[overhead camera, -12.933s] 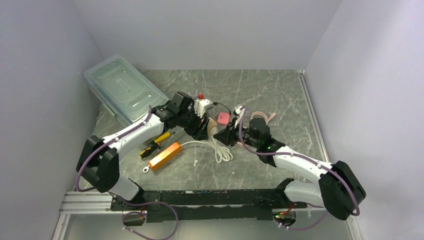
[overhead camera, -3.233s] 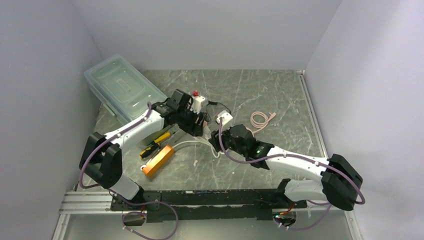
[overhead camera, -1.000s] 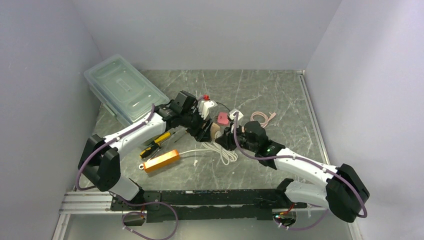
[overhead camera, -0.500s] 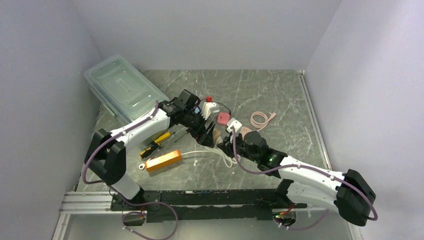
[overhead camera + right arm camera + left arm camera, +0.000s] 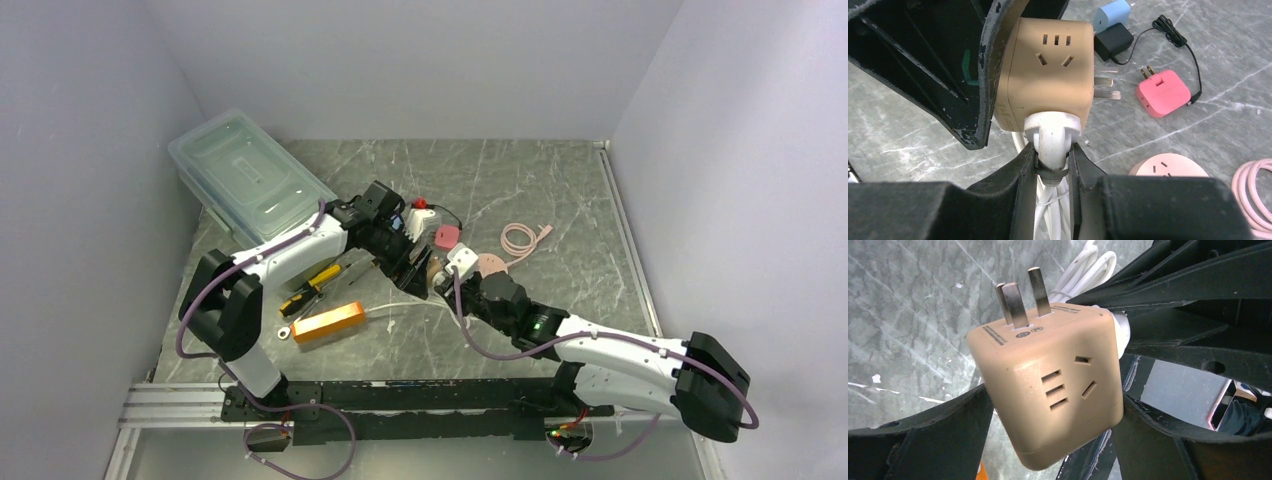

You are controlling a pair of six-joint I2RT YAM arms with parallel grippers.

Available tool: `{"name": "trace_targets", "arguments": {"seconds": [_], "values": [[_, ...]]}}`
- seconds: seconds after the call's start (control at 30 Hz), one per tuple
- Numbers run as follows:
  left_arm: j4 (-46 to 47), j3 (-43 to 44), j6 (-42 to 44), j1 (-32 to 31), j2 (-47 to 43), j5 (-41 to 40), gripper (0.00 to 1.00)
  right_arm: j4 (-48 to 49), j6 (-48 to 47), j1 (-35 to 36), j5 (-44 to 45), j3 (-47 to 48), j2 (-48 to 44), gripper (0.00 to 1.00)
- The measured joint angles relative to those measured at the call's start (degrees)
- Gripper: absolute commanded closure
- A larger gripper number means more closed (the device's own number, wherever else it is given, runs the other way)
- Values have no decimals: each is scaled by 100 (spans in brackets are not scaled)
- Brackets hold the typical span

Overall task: Pull the plug off the socket
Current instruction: Remove the plug from the socket.

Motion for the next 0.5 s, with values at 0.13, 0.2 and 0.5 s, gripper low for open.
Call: {"name": "trace_targets", "arguments": {"seconds": [0.13,0.2,0.5], "values": [[31,0,-76,0,0,-138,17,2,-70,151,328,46,181,100],[81,-2,-103,2,0,-227,20,-26,-103,236,494,96,319,100],[352,-26,-234,-74,-2,-525,43,-105,-118,385,935,267,581,100]]}}
